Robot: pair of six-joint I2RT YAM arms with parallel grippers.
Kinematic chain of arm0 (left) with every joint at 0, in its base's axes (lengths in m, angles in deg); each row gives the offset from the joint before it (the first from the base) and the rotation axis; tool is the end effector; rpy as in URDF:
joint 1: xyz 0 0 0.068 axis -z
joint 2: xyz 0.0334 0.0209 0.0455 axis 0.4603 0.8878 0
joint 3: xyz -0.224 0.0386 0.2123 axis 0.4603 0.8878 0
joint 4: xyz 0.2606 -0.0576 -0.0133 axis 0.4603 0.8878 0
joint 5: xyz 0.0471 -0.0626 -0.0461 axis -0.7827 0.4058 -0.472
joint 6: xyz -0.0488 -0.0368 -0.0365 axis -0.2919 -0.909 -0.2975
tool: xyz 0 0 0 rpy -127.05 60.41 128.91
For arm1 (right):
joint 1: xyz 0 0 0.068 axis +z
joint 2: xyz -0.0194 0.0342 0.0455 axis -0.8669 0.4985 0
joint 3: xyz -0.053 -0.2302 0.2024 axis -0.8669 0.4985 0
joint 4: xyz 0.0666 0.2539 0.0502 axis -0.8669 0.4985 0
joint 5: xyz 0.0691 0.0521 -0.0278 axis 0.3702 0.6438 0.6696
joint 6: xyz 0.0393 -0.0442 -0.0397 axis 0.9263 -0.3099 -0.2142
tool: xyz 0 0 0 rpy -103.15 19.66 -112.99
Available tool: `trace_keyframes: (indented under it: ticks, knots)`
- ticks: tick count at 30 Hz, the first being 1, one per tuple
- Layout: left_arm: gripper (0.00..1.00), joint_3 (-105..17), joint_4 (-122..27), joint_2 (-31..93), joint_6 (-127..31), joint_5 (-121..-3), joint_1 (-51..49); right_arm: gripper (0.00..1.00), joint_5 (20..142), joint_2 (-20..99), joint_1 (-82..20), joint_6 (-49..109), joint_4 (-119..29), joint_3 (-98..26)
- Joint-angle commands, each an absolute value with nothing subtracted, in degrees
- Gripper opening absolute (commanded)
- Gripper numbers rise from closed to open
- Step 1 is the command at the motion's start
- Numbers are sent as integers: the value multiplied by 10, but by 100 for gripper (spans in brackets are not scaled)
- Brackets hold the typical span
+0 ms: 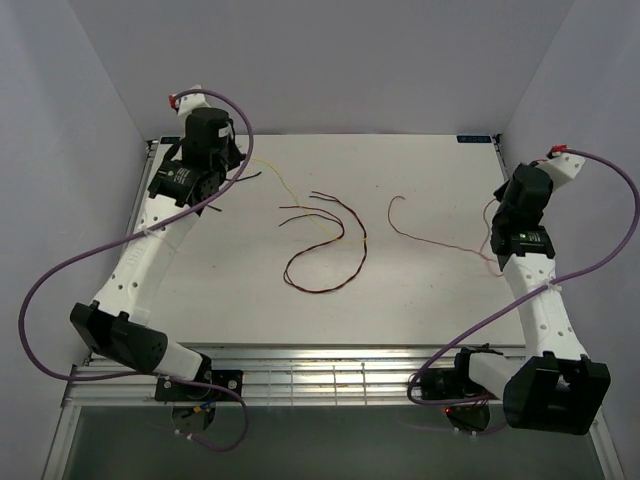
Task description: Untangle the cables
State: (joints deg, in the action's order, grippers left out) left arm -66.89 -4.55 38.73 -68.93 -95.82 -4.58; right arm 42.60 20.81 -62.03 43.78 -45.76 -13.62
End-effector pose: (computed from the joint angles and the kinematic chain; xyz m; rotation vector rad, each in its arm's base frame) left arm 0.3124 -0.1041 0.4629 -0.4440 1.9796 -0.1497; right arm 0.2598 -0.0386 0.3808 0.7083 1.5637 -0.2213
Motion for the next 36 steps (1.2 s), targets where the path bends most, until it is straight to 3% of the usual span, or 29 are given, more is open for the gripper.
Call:
trace_keyframes:
  ticks: [1,9,20,30,36]
  knots:
    - [0,-697,-68,346,-647,-988,-92,8,420,192,-664,383,-501,-182]
    - [0,-786,-77,367,-586,-1033,-196,8,435,203,-726,321,-513,-264]
    - [0,-809,-160,389,-509,-998,-221,8,659,250,-731,261,-579,-378]
    - [0,-815,-157,449,-545,-915,-273,8,701,379,-730,259,-644,-496]
    - [0,-819,-145,437,-546,-934,-273,8,699,457,-730,269,-664,-557]
